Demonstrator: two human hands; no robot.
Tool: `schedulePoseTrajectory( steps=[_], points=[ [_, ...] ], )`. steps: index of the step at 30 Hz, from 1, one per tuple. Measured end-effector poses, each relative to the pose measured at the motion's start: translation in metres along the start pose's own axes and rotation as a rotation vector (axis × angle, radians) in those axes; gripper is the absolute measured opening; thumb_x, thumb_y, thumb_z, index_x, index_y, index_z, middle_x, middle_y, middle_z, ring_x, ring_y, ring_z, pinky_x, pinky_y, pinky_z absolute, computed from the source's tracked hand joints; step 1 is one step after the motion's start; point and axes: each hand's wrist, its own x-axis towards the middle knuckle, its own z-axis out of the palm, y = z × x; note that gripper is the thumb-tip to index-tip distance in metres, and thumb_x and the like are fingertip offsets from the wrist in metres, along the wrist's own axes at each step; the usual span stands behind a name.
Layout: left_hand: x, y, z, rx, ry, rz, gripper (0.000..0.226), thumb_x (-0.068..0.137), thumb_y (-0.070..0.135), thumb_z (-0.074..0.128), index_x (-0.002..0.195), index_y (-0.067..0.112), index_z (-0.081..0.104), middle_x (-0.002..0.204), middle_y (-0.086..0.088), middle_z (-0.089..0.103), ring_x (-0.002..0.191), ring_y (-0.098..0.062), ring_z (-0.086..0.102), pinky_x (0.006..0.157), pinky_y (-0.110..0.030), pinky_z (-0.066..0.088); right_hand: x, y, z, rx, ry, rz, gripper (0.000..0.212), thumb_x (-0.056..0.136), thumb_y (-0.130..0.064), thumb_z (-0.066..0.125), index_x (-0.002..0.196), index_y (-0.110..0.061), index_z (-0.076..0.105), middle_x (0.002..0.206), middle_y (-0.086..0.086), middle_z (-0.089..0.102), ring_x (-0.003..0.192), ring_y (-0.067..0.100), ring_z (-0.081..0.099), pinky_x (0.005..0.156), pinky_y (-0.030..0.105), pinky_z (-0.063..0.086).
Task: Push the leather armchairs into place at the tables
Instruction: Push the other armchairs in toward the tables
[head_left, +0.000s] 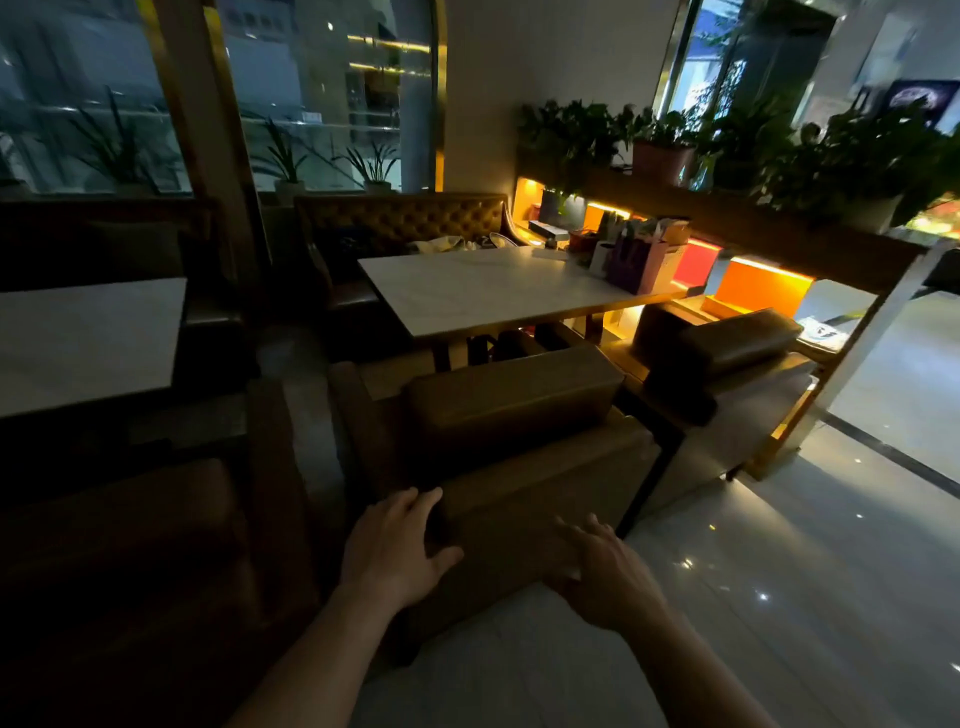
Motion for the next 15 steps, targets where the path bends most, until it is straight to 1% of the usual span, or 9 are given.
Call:
schedulePoseTrajectory(
  steps=[2,3,6,9,12,15],
  points=[
    [0.039,0.018,0.018,0.005,-0.005,0.002,0.084,0.085,0.066,0.056,0.153,0.038,0.016,0.162,0.005,0.016,0.148,-0.022,0.016,0.119,-0.046,0.021,0.03,0.03,-0.005,-0.012,0.003,0.01,0.083,0.086,-0.066,0.056,0.155,-0.038,0.02,0.162,0.01,0.023,0.144,0.029,0.035,0.111,0.044,0.039],
    [0.059,0.027,0.027,0.005,-0.012,0.001,0.084,0.085,0.065,0.056,0.153,0.038,0.016,0.162,0.005,0.016,0.148,-0.022,0.014,0.12,-0.045,0.018,0.046,0.044,-0.009,-0.024,0.002,0.018,0.083,0.086,-0.067,0.055,0.155,-0.037,0.02,0.16,0.009,0.025,0.142,0.029,0.036,0.11,0.043,0.04],
    [0.124,0.054,0.05,-0.007,-0.028,0.005,0.085,0.085,0.065,0.057,0.153,0.038,0.015,0.163,0.005,0.015,0.149,-0.021,0.013,0.12,-0.044,0.017,0.095,0.086,-0.021,-0.067,-0.017,0.032,0.087,0.084,-0.07,0.053,0.156,-0.034,0.02,0.156,0.008,0.03,0.141,0.029,0.034,0.11,0.044,0.04],
    [0.173,0.073,0.066,-0.012,-0.036,-0.012,0.086,0.085,0.066,0.056,0.154,0.038,0.013,0.163,0.005,0.014,0.149,-0.022,0.012,0.119,-0.044,0.018,0.144,0.118,-0.033,-0.088,-0.048,0.039,0.087,0.084,-0.07,0.054,0.156,-0.034,0.019,0.162,0.01,0.022,0.147,0.031,0.025,0.115,0.048,0.036],
    [0.205,0.08,0.079,-0.005,-0.062,-0.054,0.089,0.084,0.068,0.057,0.154,0.039,0.011,0.163,0.005,0.013,0.149,-0.022,0.011,0.119,-0.044,0.018,0.185,0.135,-0.04,-0.095,-0.089,0.032,0.086,0.087,-0.064,0.057,0.157,-0.033,0.017,0.164,0.013,0.015,0.15,0.033,0.019,0.118,0.047,0.031],
    [0.233,0.082,0.092,0.007,-0.091,-0.1,0.091,0.081,0.069,0.058,0.153,0.04,0.01,0.163,0.005,0.013,0.149,-0.021,0.012,0.119,-0.044,0.019,0.223,0.149,-0.04,-0.129,-0.115,0.018,0.087,0.087,-0.064,0.058,0.157,-0.032,0.017,0.162,0.013,0.019,0.148,0.033,0.022,0.115,0.047,0.034]
  ],
)
